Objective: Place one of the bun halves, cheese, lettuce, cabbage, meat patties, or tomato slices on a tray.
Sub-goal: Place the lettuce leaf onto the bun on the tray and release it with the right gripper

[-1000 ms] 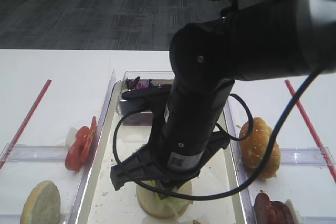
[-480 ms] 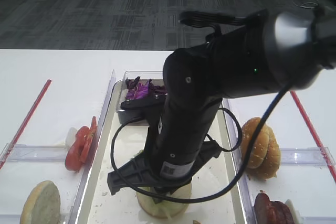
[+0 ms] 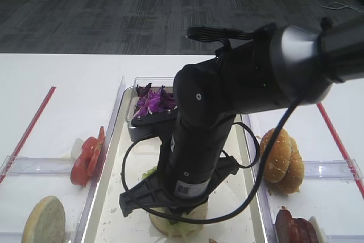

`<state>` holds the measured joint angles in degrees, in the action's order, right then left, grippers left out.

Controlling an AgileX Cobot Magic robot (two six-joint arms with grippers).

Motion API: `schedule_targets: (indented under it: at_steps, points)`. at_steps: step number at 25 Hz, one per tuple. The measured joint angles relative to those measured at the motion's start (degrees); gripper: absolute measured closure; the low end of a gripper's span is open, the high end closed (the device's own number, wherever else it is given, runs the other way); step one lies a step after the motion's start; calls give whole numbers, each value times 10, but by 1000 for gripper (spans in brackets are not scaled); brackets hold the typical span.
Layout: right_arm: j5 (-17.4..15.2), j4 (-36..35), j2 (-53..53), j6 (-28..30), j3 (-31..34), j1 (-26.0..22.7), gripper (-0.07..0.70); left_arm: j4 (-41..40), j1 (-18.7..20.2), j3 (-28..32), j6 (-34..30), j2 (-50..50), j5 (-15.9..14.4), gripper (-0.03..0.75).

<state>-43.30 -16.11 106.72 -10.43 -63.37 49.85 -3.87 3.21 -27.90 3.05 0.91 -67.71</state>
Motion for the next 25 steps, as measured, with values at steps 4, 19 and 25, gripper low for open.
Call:
schedule_targets:
  at_steps: [4, 19, 25]
  points:
    - [0, 4, 0, 0, 0, 0, 592, 0, 0, 0, 0, 0, 0, 431]
    - [-9, 20, 0, 0, 0, 0, 418, 0, 0, 0, 0, 0, 0, 431]
    - [-15, 22, 0, 0, 0, 0, 230, 0, 0, 0, 0, 0, 0, 431]
